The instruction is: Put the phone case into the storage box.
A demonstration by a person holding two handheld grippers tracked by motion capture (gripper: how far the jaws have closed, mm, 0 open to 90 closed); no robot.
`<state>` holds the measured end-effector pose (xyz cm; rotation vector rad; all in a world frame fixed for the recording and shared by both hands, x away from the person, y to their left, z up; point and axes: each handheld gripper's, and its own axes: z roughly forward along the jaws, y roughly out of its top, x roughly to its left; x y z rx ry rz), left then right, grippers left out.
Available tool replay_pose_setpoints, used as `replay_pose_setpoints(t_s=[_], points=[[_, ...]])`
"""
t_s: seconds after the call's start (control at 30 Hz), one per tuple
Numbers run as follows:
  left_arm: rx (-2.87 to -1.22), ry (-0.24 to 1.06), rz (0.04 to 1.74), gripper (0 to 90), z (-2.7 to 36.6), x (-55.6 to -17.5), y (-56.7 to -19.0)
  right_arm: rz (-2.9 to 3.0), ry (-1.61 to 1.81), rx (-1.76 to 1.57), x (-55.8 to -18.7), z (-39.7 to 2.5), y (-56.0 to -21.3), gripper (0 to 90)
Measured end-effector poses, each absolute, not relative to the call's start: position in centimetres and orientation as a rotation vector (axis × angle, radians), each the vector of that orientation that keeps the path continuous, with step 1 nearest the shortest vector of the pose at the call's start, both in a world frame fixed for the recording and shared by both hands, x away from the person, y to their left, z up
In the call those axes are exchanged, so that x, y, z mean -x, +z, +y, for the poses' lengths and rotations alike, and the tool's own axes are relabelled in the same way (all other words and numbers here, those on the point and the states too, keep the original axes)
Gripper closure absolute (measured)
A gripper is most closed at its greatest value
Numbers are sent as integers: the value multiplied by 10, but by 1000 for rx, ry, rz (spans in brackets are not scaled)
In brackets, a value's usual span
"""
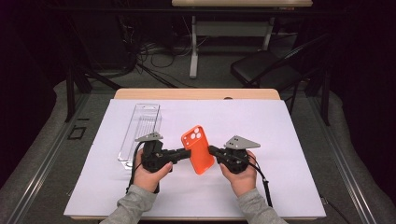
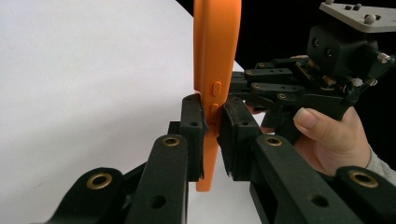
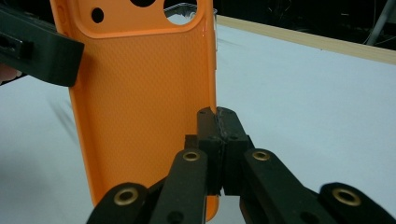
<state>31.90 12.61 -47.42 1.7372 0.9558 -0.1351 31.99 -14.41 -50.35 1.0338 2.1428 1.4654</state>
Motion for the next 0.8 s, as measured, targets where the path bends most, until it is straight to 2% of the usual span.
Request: replay_pose_setpoints(t_s=[0.8], points=[[-1734,-132,962,812,128,-319,-474,2151,1483,-1040,-320,-143,-503,890]])
